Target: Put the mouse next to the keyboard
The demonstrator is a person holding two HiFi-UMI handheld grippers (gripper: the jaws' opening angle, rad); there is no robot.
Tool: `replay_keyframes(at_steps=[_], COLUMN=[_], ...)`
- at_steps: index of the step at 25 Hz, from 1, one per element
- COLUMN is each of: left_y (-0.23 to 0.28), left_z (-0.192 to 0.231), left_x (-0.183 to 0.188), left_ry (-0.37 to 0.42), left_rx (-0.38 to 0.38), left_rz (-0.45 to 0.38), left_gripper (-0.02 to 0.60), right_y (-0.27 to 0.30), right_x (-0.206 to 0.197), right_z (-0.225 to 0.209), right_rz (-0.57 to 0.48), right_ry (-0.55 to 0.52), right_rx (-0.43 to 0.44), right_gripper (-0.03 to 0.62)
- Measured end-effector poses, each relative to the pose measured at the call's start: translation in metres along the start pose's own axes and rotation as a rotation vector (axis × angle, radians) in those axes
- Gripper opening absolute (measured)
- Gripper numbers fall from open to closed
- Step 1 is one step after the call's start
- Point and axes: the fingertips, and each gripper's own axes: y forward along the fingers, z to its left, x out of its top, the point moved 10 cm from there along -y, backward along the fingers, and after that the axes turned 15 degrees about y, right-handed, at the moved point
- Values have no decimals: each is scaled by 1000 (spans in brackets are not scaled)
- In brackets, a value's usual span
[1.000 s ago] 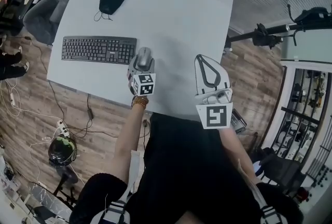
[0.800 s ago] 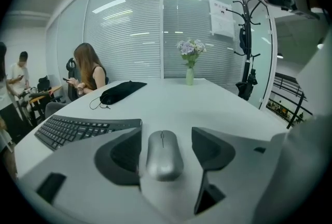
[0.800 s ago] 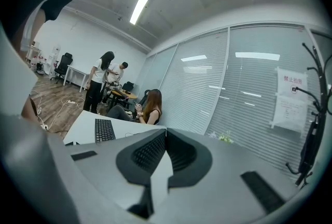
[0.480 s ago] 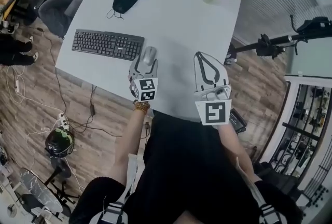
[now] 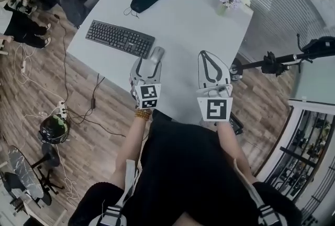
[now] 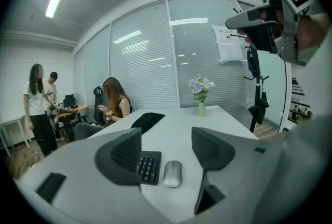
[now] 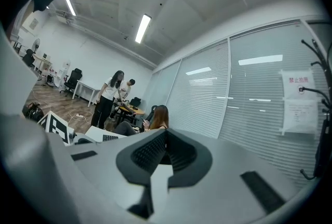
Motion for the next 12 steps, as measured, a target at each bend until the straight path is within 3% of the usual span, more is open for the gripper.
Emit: replay_keyframes(at_steps=[12], left_y=[-66], left_z=[5], left_x=[62], left_ry=[18], left_rx=[162], left_rz=[-108], left_gripper=[307], right_y=[-11], right_x=[8], right_z=[6], right_rz=[-54], right_ry=[39], right_rx=[114], right_gripper=[-2])
